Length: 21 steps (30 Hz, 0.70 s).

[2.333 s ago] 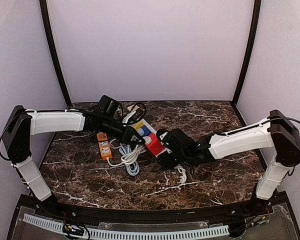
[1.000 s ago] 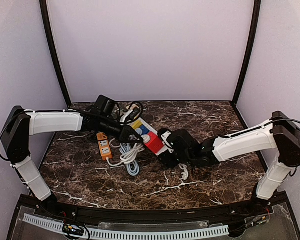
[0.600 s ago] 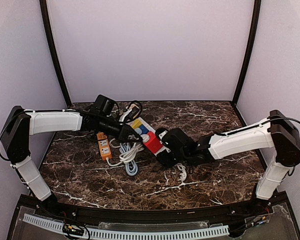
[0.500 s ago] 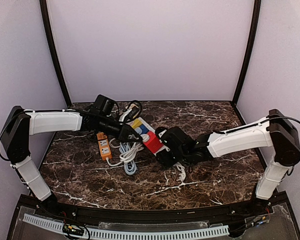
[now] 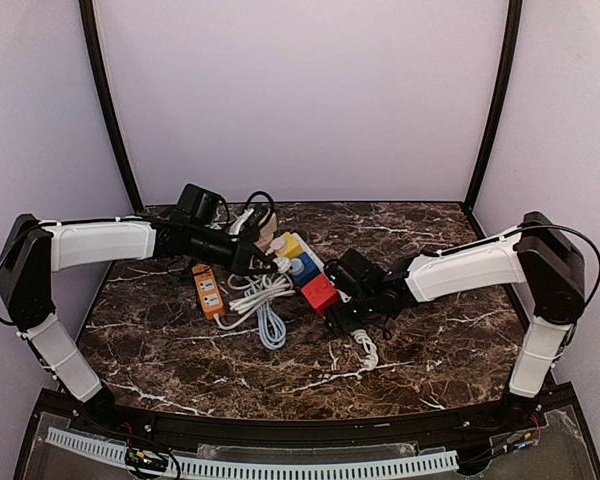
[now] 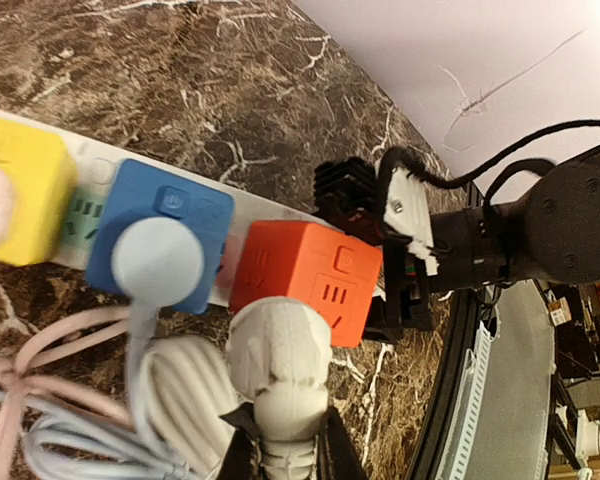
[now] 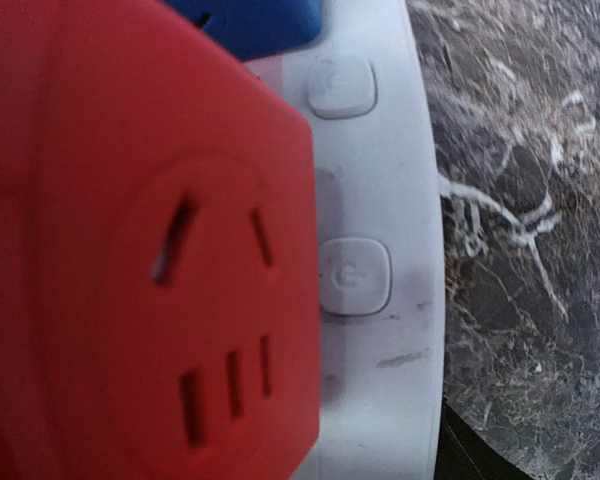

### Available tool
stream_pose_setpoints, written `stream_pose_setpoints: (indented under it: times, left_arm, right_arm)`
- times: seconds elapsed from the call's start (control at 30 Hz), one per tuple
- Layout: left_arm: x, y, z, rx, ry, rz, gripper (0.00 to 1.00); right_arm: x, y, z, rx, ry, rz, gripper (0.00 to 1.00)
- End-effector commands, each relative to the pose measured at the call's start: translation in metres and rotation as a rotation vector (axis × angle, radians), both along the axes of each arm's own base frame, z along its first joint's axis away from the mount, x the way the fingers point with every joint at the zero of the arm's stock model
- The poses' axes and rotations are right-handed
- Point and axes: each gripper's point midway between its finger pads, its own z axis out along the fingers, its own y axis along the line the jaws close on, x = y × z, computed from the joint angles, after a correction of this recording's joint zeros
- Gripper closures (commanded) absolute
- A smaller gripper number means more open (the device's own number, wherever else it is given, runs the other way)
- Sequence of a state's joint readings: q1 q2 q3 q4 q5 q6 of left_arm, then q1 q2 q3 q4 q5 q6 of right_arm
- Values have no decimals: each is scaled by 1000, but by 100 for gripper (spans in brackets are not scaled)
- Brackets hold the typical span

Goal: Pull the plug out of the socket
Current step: Remove the plug from the socket.

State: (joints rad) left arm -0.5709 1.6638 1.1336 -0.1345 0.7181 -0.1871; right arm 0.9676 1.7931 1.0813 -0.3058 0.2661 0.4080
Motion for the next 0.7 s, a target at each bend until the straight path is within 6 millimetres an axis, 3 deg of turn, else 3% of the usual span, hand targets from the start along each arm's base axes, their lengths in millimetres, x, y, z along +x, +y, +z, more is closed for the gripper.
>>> stream_pose_setpoints:
  times: [0.0,0.43,0.67]
  left_arm:
    - [13,11,41,-65,-96,48,99]
    - [15,13,42,-53,-106,61,99]
    - [18,20,53,-45,-158,94,99]
  right_arm:
    - [5,-50,-21,-135,49,-161,100]
    - [7,-49,-10,-96,7,-145,100]
    - [6,-45,-5,-52,-3,-138,100]
